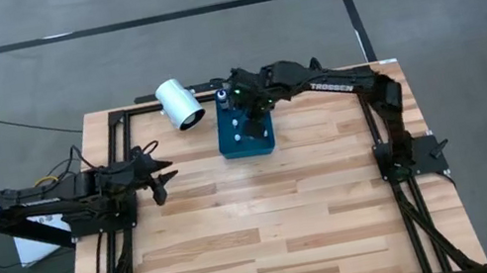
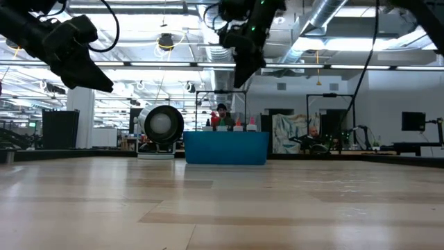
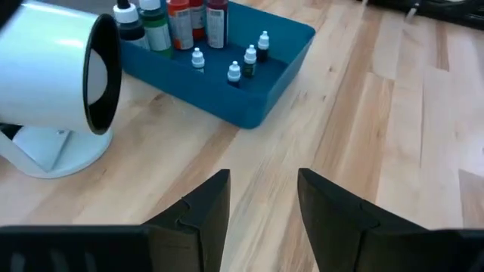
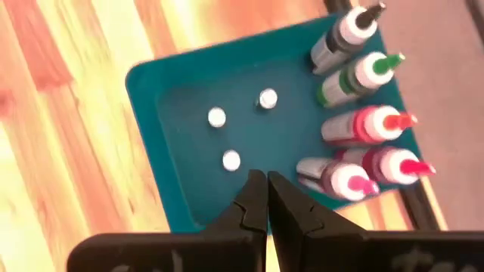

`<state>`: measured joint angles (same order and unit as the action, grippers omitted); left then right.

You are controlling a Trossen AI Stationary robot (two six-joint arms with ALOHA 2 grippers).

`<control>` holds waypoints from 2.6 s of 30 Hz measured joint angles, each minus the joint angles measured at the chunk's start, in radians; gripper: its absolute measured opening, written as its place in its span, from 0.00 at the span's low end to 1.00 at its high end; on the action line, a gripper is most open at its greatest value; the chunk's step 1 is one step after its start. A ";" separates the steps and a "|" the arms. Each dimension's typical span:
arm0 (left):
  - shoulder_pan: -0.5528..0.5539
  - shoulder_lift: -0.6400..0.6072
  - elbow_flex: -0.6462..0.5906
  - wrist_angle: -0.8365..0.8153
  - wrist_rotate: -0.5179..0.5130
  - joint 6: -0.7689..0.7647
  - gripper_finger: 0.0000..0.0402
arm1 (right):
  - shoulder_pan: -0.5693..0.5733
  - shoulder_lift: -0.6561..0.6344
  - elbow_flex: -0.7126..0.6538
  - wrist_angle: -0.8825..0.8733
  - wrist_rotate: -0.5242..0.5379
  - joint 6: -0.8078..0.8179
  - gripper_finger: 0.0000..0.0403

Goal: Pick & Place food coloring
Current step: Return to Home Position

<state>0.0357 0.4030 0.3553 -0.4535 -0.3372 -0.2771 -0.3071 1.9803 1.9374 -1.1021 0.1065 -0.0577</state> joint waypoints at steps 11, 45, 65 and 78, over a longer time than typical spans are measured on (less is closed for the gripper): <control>-0.001 -0.098 0.000 0.075 0.036 0.072 0.37 | 0.035 -0.363 -0.540 0.318 0.060 0.076 0.00; -0.002 -0.288 -0.316 0.654 0.198 0.009 0.37 | 0.157 -1.438 -1.506 0.851 0.057 0.304 0.00; -0.001 -0.288 -0.345 0.689 0.280 0.074 0.37 | 0.380 -1.786 -1.754 0.897 0.168 0.330 0.00; -0.001 -0.288 -0.347 0.677 0.271 0.077 0.37 | 0.462 -1.840 -1.783 0.845 0.071 0.080 0.00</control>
<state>0.0345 0.1154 0.0082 0.2231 -0.0662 -0.1997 0.1546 0.1398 0.1539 -0.2569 0.1776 0.0224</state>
